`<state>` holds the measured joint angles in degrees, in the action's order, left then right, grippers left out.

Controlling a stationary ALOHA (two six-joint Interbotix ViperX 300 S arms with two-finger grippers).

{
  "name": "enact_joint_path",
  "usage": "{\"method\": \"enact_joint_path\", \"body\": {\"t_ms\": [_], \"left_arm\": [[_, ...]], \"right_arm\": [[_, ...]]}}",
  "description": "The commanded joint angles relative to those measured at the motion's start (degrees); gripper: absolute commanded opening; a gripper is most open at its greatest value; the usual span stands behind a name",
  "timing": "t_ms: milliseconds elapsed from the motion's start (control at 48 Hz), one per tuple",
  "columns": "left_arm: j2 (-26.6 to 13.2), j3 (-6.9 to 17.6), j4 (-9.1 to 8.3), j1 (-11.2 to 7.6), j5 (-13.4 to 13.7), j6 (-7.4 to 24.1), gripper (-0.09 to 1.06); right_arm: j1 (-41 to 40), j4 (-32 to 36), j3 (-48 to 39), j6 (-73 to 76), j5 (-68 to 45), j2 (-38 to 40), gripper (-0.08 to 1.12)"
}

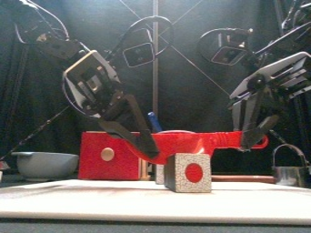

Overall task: Place sushi on board then cut the sushi with the knife then place the pieces on the plate
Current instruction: Cut the sushi into 4 pieces

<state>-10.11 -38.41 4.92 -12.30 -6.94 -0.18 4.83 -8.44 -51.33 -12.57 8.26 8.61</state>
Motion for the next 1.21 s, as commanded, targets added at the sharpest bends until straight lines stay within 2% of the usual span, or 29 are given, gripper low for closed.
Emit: {"method": "enact_joint_path", "body": {"t_ms": [21, 229, 438, 625, 812, 1000, 1208], "left_arm": [[-0.2, 1.1, -0.09, -1.05, -0.2, 0.1, 0.36], [-0.9, 1.0, -0.09, -0.62, 0.1, 0.2, 0.36], [-1.1, 1.1, -0.18, 0.00, 1.8, 0.3, 0.36], [0.0, 0.9, -0.26, 0.79, 2.5, 0.3, 0.36], [3.1, 1.1, -0.26, 0.88, 3.3, 0.3, 0.36], [6.2, 1.5, -0.35, 0.26, 3.3, 0.4, 0.36], [5.4, 2.0, -0.44, -2.11, 3.4, 0.4, 0.36]], "right_arm": [[-0.7, 0.4, 0.7, -0.2, -0.5, -0.4, 0.42], [-0.9, 0.5, 1.6, -0.3, -0.5, -2.9, 0.42], [-1.9, 2.2, 2.3, -0.3, -0.6, -3.3, 0.42], [-3.2, 4.5, 3.2, -0.3, -0.3, -2.4, 0.42], [-2.6, 3.6, 3.5, -0.1, 0.9, -0.2, 0.42], [-0.5, 1.7, 3.3, -0.2, 1.6, 5.8, 0.42], [2.8, -0.7, 0.6, -0.2, 1.9, 8.2, 0.42]]}}
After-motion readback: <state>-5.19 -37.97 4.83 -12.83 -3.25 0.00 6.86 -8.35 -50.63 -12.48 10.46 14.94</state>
